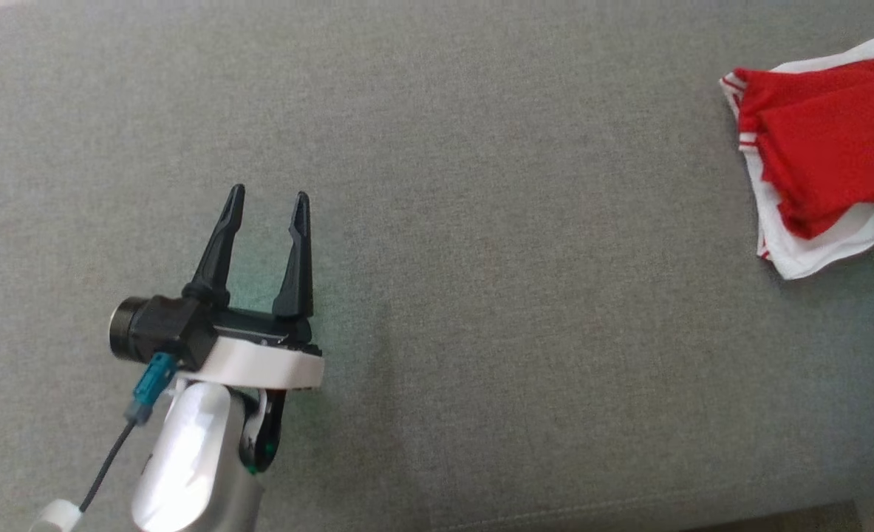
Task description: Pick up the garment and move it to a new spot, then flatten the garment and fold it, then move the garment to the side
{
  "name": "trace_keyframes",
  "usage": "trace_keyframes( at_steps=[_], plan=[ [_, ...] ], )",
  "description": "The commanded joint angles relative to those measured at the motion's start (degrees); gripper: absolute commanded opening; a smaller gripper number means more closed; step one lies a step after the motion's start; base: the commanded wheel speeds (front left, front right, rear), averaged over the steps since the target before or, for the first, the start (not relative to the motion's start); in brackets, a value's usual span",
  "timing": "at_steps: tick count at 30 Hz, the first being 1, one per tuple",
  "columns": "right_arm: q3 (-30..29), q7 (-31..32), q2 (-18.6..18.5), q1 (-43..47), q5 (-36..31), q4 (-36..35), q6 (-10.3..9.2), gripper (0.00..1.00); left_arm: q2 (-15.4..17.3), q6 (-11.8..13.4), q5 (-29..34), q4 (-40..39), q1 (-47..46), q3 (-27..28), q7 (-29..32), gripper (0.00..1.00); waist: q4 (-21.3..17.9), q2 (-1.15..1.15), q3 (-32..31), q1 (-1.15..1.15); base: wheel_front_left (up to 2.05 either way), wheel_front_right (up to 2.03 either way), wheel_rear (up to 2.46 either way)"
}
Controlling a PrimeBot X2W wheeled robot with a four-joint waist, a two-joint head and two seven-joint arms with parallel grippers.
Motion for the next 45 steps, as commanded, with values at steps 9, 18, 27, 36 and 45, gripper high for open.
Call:
trace_keyframes(
  at_steps=[9,18,27,36,45],
  plan=[
    [-2.7,-4.7,11.5,2.3,3.4,-12.2,-0.05,1.00,0.4,0.9,-1.3,-2.5,2.3,0.8,-0.3,1.00,1.0,0.00,-6.5,0.00,0.00,0.00,0.00],
    [-3.0,-10.3,29.4,14.9,5.8,-24.4,-0.05,1.00,0.4,1.9,-2.3,-3.4,6.1,1.7,-0.3,1.00,3.2,0.00,-11.6,0.00,0.00,0.00,0.00],
    [1.2,-14.0,31.4,27.9,11.6,-23.6,-0.05,1.00,0.4,2.6,-3.7,-2.7,9.6,1.9,-0.3,1.00,5.1,0.00,-13.5,0.00,0.00,0.00,0.00],
    [2.3,-14.2,31.4,30.3,12.9,-24.8,-0.05,1.00,0.4,3.2,-3.5,-4.3,10.2,2.9,-0.3,1.00,5.3,0.00,-13.4,0.00,0.00,0.00,0.00],
    [2.7,-14.2,31.4,30.0,13.6,-25.1,-0.05,1.00,0.4,3.8,-3.9,-5.0,10.7,3.4,-0.3,1.00,4.7,0.00,-13.4,0.00,0.00,0.00,0.00]
  ],
)
